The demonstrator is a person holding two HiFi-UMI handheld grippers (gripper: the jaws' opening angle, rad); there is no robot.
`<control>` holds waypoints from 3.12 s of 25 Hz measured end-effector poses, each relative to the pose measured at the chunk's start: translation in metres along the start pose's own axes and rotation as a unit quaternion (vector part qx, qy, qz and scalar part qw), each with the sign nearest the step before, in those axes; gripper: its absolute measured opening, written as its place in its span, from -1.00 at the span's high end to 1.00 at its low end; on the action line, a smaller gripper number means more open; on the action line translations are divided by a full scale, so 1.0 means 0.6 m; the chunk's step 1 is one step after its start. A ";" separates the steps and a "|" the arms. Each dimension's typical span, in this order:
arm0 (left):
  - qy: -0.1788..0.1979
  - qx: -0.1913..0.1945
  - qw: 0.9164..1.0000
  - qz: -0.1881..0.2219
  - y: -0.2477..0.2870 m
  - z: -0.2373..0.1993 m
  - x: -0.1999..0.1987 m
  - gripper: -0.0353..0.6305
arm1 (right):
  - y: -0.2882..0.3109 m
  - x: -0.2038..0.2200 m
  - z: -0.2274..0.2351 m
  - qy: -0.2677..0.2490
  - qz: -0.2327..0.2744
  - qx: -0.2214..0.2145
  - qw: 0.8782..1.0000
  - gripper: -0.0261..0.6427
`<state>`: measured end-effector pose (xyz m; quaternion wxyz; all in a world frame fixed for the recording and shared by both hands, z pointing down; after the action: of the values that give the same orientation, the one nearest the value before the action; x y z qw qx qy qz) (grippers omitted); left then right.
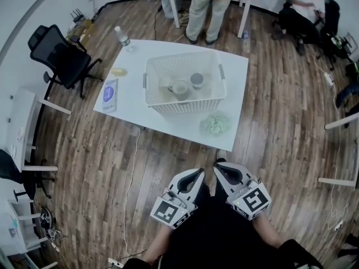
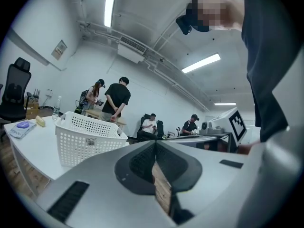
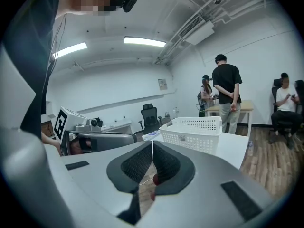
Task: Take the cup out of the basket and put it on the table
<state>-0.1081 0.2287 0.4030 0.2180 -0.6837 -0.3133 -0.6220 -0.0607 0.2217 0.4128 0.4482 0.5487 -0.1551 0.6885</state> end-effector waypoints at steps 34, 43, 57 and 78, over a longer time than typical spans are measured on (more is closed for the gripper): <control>0.015 -0.119 0.993 -0.012 0.207 -0.194 -0.062 0.86 | 0.299 -0.171 0.297 -0.322 -0.164 -0.063 0.930 0.80; -0.007 -0.093 0.995 -0.020 0.141 -0.252 -0.043 0.86 | 0.504 -0.038 0.417 -0.465 -0.418 -0.009 0.781 0.49; -0.005 -0.102 0.994 -0.040 0.074 -0.325 -0.023 0.86 | 0.562 0.056 0.510 -0.420 -0.498 0.079 0.754 0.83; 0.009 0.000 0.999 -0.032 0.173 -0.257 -0.025 0.86 | 0.381 -0.229 0.413 -0.486 -0.249 0.153 0.824 0.85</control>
<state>-0.1462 0.0469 0.4179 0.2013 -0.6679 -0.3330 -0.6344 -0.0881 -0.1403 0.4403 0.3817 0.8935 -0.1035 0.2127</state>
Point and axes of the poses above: the fingertips, and each gripper's own axes: y forward along the fingers, z to its right, x out of its underside, the point moved 1 cm from there along -y, backward along the fingers, and after that the axes turned 10 degrees about y, right-handed, at the moved point
